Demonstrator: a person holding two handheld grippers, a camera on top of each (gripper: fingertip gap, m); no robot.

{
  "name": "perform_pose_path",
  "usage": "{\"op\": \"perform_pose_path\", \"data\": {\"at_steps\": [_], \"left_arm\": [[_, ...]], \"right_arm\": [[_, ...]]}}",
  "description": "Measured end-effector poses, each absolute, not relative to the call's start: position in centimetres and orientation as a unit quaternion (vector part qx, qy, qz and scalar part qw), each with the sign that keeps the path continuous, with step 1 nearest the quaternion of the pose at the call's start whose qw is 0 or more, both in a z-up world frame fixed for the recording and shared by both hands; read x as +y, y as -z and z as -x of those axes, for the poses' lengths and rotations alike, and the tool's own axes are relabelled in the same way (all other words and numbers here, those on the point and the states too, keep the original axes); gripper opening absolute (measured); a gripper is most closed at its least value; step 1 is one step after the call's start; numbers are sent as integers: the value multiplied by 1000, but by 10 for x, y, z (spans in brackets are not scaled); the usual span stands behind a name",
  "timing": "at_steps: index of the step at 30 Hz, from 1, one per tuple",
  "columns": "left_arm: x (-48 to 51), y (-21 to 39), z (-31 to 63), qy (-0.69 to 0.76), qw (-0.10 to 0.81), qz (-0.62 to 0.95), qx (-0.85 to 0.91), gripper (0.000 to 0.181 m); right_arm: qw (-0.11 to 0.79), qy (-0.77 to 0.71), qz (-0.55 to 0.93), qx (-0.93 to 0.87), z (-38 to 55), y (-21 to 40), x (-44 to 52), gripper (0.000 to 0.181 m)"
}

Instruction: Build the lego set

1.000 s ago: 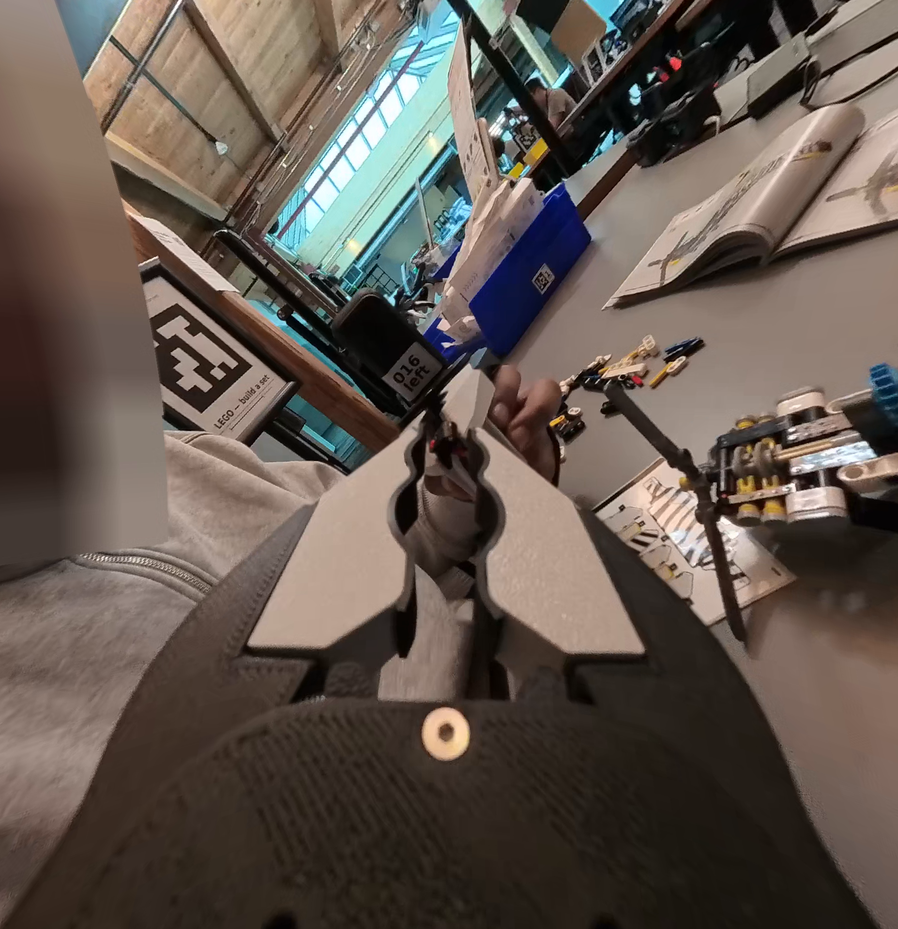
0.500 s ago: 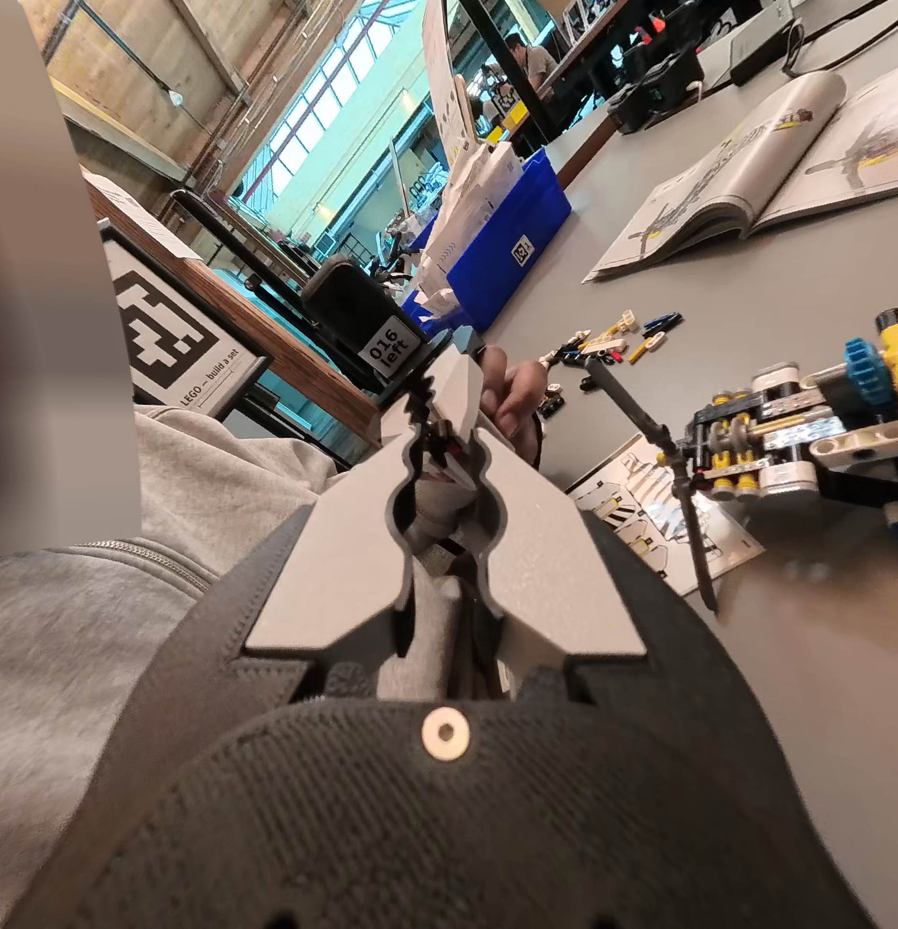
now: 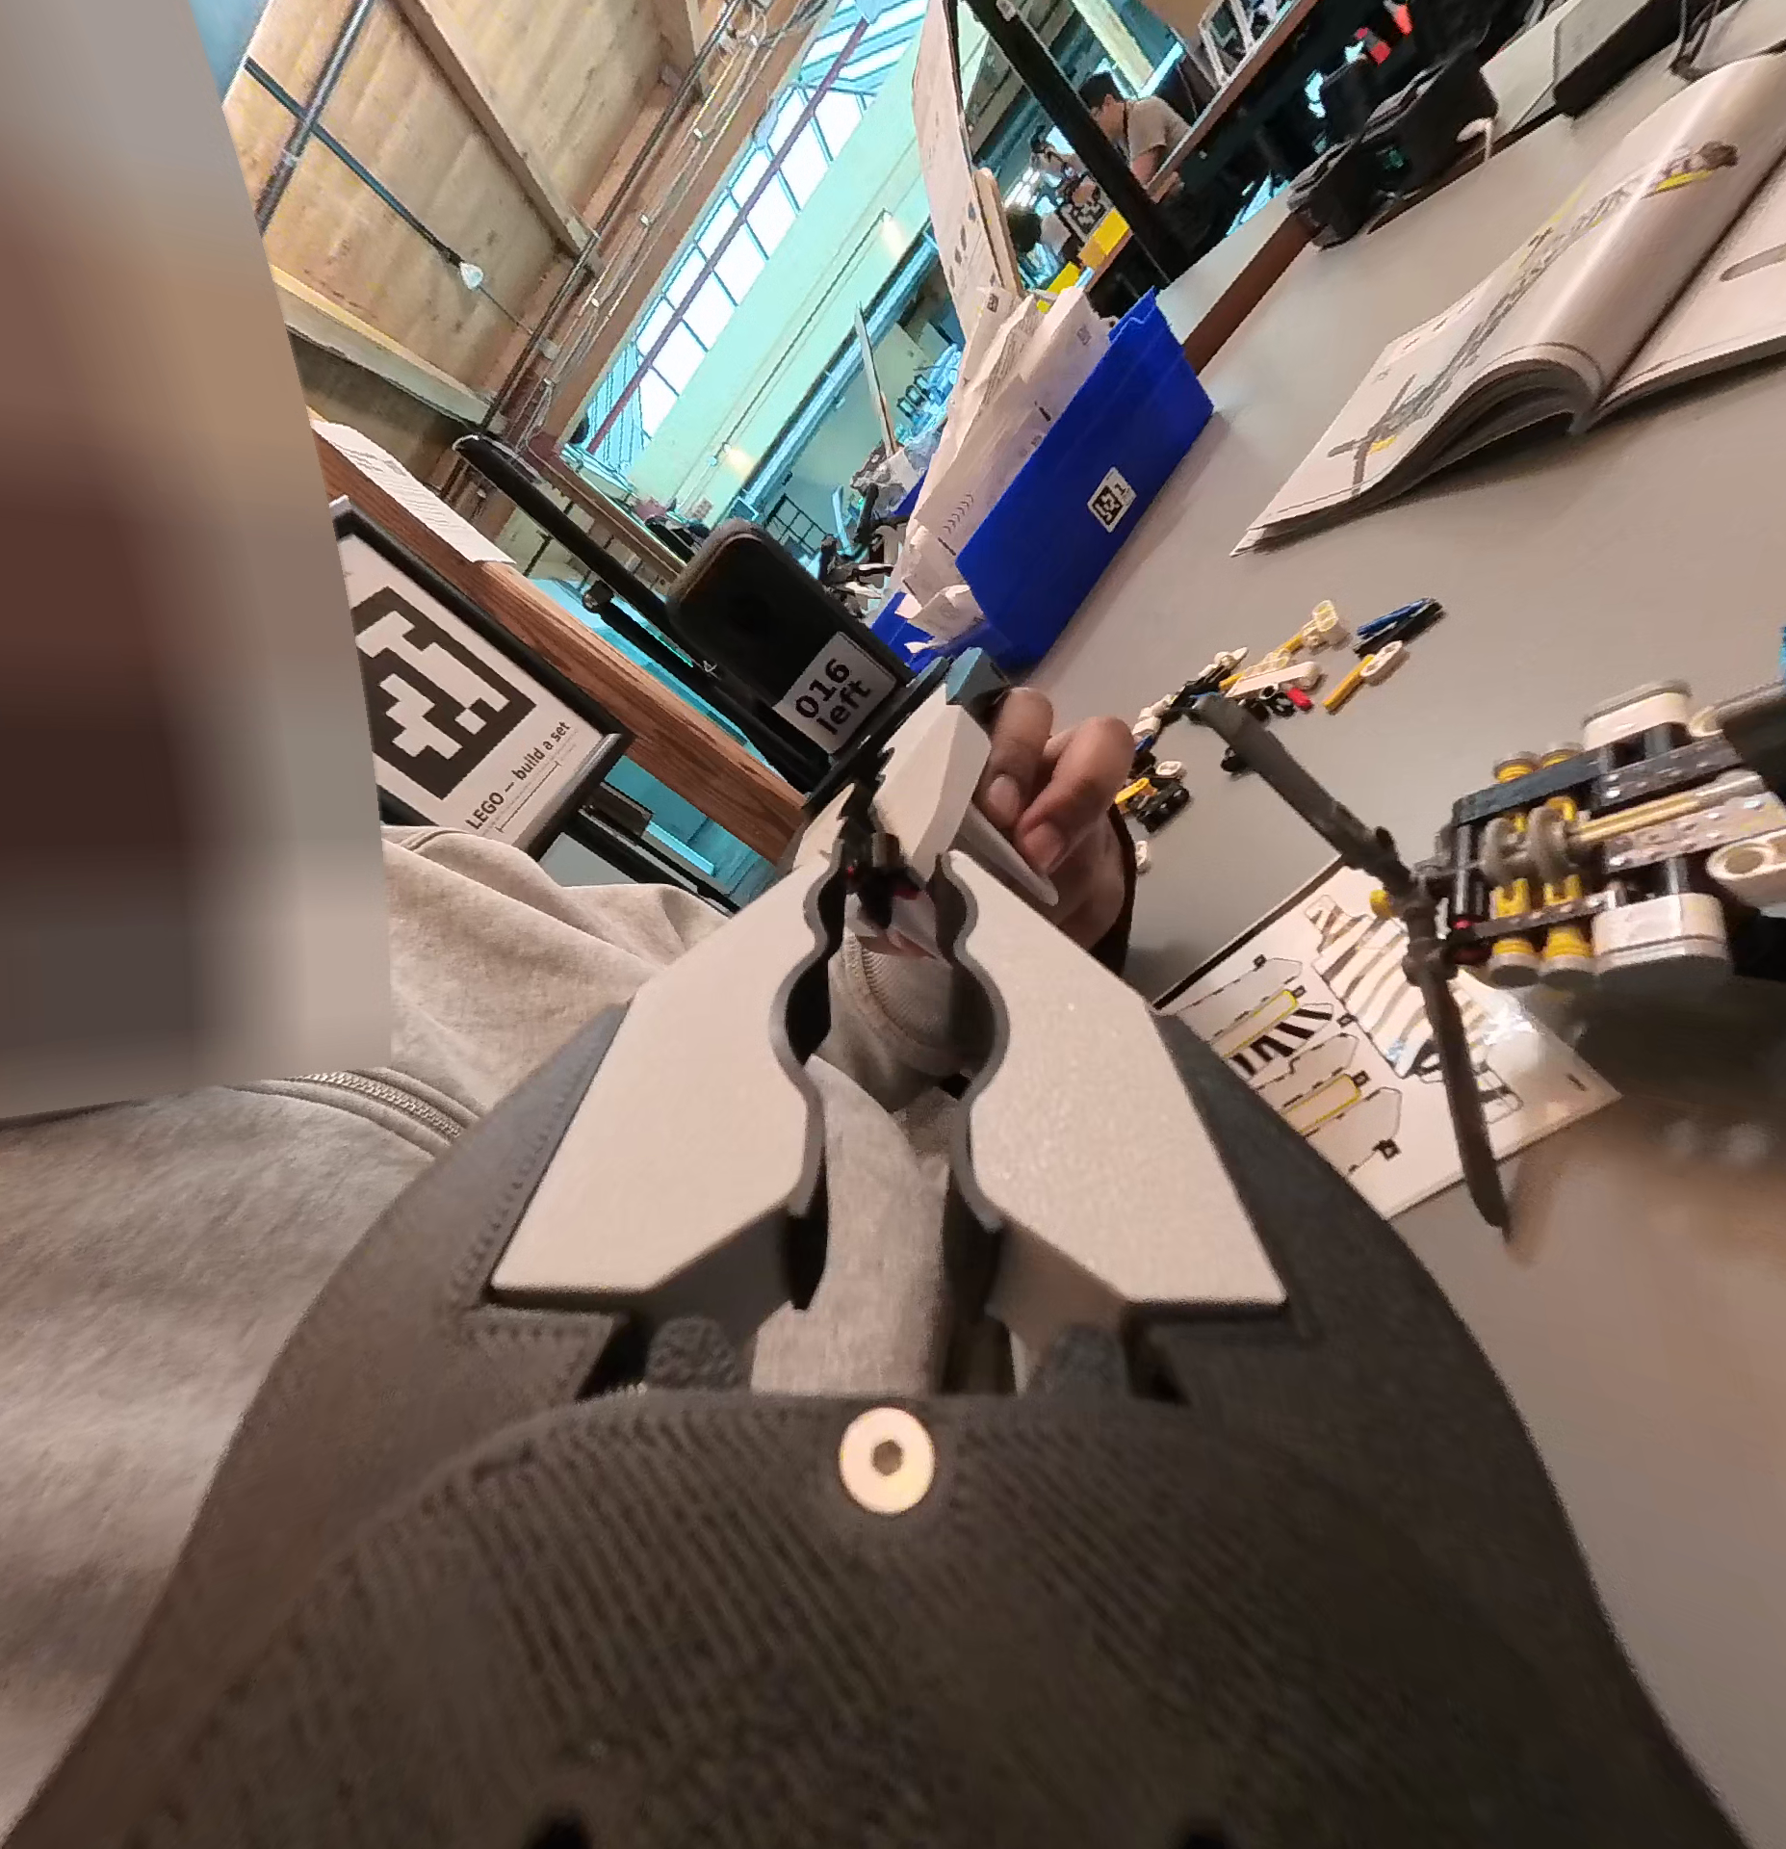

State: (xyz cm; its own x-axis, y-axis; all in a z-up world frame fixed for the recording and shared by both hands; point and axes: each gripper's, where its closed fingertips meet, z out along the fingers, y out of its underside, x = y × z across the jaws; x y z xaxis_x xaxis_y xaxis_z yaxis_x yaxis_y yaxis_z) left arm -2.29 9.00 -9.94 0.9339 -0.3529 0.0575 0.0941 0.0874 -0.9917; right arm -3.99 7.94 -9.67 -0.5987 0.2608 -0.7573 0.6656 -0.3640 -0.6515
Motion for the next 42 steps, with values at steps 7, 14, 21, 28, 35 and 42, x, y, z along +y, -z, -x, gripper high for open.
{"op": "perform_pose_path", "data": {"at_steps": [7, 14, 21, 28, 35, 42], "left_arm": [[90, 100, 22, 153, 729, 660, 101, 4], [89, 98, 22, 160, 729, 658, 97, 3], [89, 97, 23, 163, 730, 657, 92, 3], [89, 96, 25, 160, 733, 655, 89, 3], [89, 97, 23, 163, 732, 655, 94, 4], [91, 103, 22, 160, 722, 667, 95, 4]], "right_arm": [[148, 712, -417, 546, 38, 97, 80, 14], [146, 717, -409, 545, 38, 97, 79, 13], [146, 717, -409, 545, 39, 96, 79, 13], [125, 715, -406, 555, 42, 95, 79, 13], [105, 675, -416, 600, 40, 95, 81, 11], [134, 659, -430, 602, 38, 99, 86, 5]]}}
